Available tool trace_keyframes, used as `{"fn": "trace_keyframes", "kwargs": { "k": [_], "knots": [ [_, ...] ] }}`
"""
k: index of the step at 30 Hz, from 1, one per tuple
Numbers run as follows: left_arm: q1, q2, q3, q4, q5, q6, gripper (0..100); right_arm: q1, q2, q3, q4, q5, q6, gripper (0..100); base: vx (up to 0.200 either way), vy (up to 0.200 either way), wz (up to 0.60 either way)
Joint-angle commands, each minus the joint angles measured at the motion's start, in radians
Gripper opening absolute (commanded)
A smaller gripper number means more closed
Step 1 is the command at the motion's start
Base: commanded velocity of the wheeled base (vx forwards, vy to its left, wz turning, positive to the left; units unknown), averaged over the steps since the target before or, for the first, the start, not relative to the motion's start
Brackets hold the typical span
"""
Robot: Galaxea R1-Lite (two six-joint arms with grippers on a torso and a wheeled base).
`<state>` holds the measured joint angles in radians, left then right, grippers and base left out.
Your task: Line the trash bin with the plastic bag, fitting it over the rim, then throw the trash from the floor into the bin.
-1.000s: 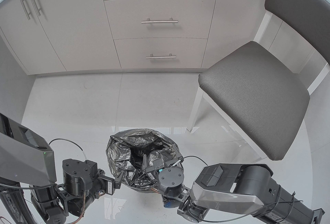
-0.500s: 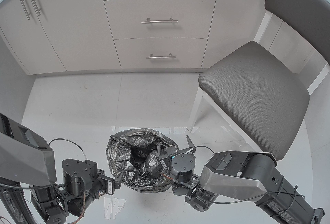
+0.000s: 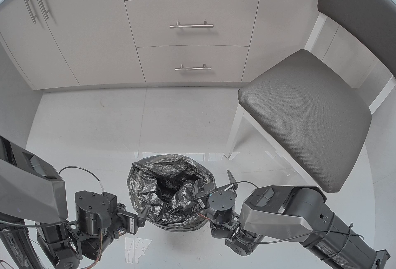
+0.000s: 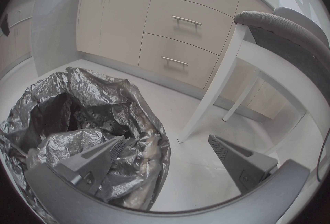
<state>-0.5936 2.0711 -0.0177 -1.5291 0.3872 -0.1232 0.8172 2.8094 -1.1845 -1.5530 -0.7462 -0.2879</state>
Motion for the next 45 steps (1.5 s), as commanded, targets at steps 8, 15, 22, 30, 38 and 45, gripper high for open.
{"fn": "trace_keyframes", "kwargs": {
  "k": [8, 15, 22, 30, 38, 45],
  "knots": [
    [0.002, -0.003, 0.013, 0.000, -0.001, -0.003, 100, 0.014, -0.028, 0.068, -0.018, -0.001, 0.001, 100, 0.000, 0.000, 0.00],
    [0.015, -0.063, 0.005, 0.001, 0.004, 0.000, 100, 0.085, -0.168, 0.111, -0.018, -0.001, 0.003, 100, 0.000, 0.000, 0.00],
    [0.186, -0.097, -0.114, 0.050, 0.004, 0.025, 100, 0.120, -0.303, 0.135, -0.018, 0.001, 0.003, 100, 0.000, 0.000, 0.00],
    [0.476, -0.080, -0.685, 0.618, -0.010, 0.011, 100, 0.082, -0.370, 0.123, -0.018, -0.001, -0.008, 100, 0.000, 0.000, 0.00],
    [0.604, 0.093, -1.104, 0.992, -0.010, -0.024, 100, 0.057, -0.372, 0.121, -0.018, -0.001, -0.008, 100, 0.000, 0.000, 0.00],
    [0.756, 0.307, -1.463, 1.212, -0.011, -0.030, 100, 0.037, -0.364, 0.106, -0.018, -0.001, -0.010, 100, 0.000, 0.000, 0.00]
  ]
}}
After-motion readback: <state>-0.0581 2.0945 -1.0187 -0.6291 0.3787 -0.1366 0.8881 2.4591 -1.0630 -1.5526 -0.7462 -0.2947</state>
